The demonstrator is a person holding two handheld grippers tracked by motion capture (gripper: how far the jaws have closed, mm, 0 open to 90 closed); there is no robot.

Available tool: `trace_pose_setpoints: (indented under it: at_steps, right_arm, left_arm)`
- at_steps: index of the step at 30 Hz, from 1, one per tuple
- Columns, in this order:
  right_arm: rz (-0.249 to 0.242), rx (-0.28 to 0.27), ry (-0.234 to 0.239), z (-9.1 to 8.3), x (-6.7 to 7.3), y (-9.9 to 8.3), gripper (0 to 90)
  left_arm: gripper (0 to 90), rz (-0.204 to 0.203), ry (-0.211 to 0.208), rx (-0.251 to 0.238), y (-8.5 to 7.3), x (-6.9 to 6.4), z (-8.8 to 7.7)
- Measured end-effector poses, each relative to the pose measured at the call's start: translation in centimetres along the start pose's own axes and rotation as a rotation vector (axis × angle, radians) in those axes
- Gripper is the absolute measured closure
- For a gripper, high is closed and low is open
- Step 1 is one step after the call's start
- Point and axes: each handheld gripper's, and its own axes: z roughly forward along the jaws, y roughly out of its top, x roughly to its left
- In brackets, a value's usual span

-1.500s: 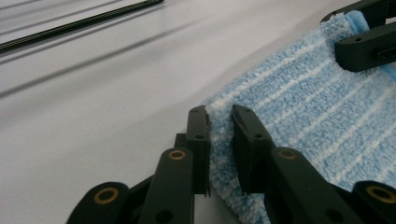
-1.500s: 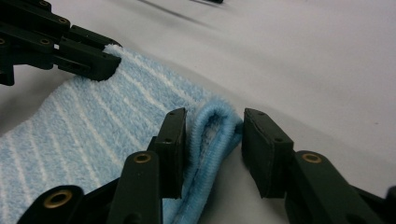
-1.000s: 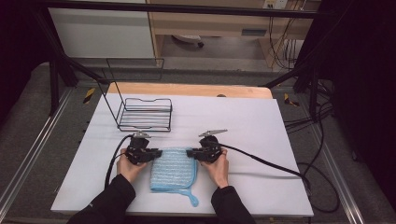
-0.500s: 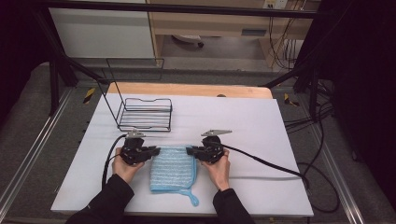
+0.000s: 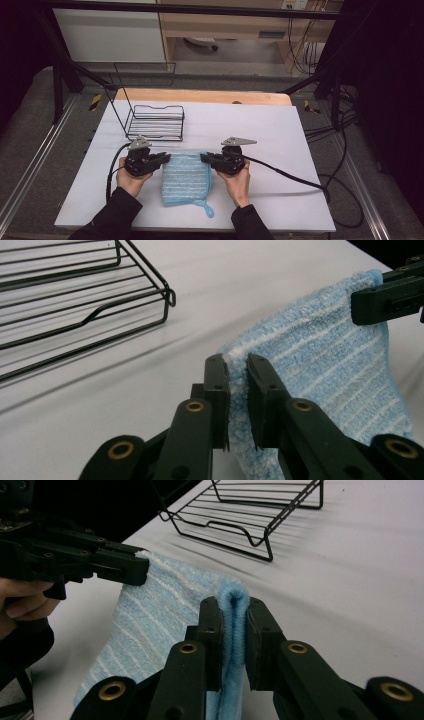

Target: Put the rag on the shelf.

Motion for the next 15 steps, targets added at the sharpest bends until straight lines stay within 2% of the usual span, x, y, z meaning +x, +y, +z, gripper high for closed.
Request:
trace_pose_setpoints:
  at_steps: [7,15]
  right_arm:
    - [-0.031,-0.043,0.001,-0.8,0.6,0.5,80.3]
    - [-0.073,-0.09,0.004,-1.7,1.7,1.5,80.3]
  left_arm:
    - [79.6,0.013,0.001,-0.031,0.4,-0.4,-0.8]
    - [79.7,0.014,0.007,-0.095,1.1,-0.6,-2.0]
